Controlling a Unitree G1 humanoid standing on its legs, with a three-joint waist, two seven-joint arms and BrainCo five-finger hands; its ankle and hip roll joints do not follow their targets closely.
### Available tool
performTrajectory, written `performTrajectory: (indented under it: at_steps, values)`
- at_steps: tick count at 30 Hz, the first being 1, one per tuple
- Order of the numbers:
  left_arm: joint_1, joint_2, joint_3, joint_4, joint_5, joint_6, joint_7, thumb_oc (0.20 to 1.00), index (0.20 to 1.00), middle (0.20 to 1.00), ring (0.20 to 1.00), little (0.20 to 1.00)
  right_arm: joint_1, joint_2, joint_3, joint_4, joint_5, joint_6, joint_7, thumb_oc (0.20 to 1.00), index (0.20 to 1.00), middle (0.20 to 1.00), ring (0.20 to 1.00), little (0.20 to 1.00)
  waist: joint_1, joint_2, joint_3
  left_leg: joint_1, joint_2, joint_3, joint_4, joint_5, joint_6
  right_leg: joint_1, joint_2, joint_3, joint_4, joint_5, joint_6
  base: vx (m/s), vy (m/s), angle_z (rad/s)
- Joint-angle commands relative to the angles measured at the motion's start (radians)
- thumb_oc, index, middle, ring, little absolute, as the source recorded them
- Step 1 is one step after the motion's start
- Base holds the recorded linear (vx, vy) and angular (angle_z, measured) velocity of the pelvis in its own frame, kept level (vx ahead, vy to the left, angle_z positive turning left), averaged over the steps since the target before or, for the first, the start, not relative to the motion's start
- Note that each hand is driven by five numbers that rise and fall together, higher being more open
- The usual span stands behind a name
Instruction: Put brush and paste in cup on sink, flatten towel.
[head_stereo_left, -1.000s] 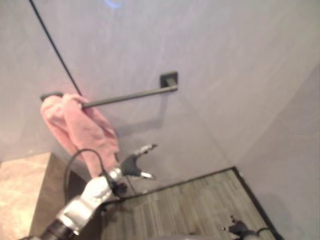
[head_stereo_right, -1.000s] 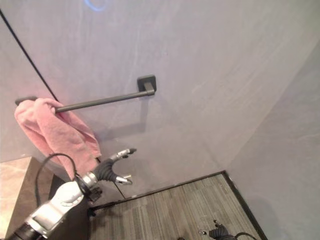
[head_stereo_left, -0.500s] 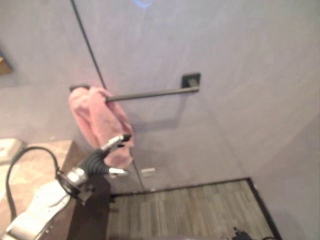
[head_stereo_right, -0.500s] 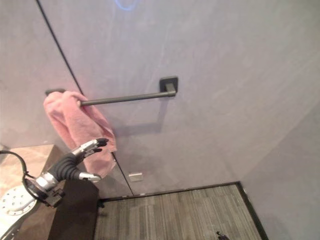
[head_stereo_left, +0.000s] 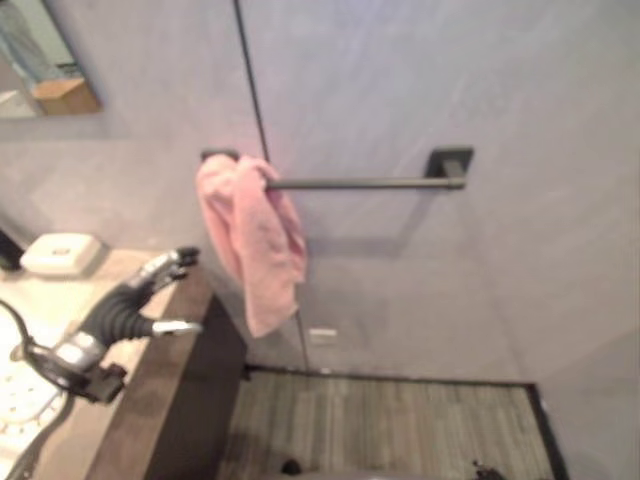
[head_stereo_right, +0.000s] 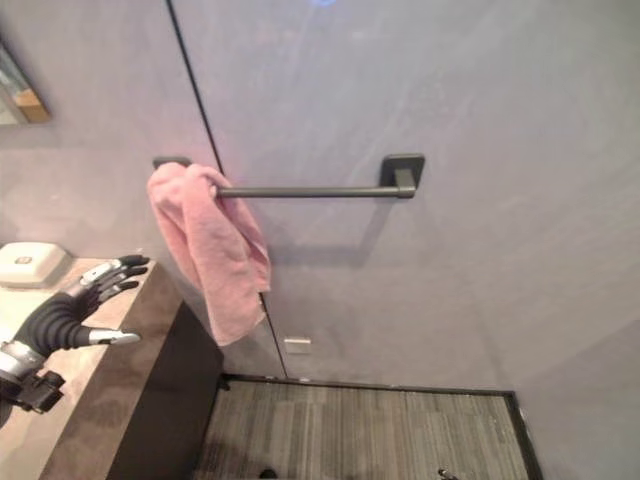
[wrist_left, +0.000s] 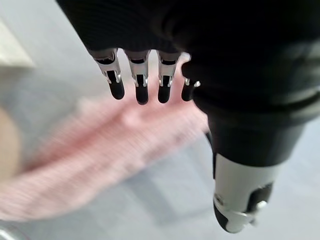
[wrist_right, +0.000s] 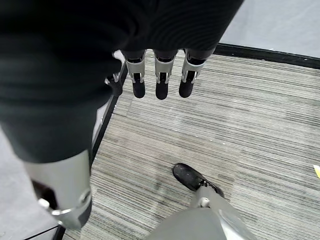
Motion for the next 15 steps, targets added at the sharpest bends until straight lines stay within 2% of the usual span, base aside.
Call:
performTrajectory:
  at_steps: [1, 8, 15]
  values:
    - [-0.022, 0.022, 0.105, 0.018, 0.051, -0.054, 0.063, 1.0, 1.0, 1.0, 1.0, 1.0, -0.055, -0.014, 0.008, 0.021, -0.019, -0.018, -0.01, 1.0, 1.0, 1.0, 1.0, 1.0, 0.024, -0.051, 0.028, -0.007, -0.01, -0.026, 0.014, -0.027, 0.003, -0.028, -0.091, 0.009, 0.022, 0.117, 0.075, 0.0, 0.012, 0.19]
    - [-0.095, -0.031, 0.076, 0.153, 0.117, -0.055, 0.11, 1.0, 1.0, 1.0, 1.0, 1.0, -0.04, -0.013, -0.009, 0.002, -0.002, -0.016, -0.018, 1.0, 1.0, 1.0, 1.0, 1.0, 0.027, -0.055, 0.036, -0.038, -0.022, -0.056, 0.014, -0.018, 0.003, -0.027, -0.102, -0.031, 0.018, 0.119, 0.076, 0.0, 0.012, 0.2]
    - [-0.188, -0.036, 0.022, 0.211, 0.172, -0.051, 0.138, 1.0, 1.0, 1.0, 1.0, 1.0, -0.038, -0.013, -0.005, -0.013, 0.001, -0.016, -0.023, 1.0, 1.0, 1.0, 1.0, 1.0, 0.007, -0.054, 0.039, -0.055, -0.025, -0.052, 0.014, -0.017, 0.003, -0.042, -0.106, -0.03, 0.018, 0.124, 0.077, 0.01, 0.011, 0.1]
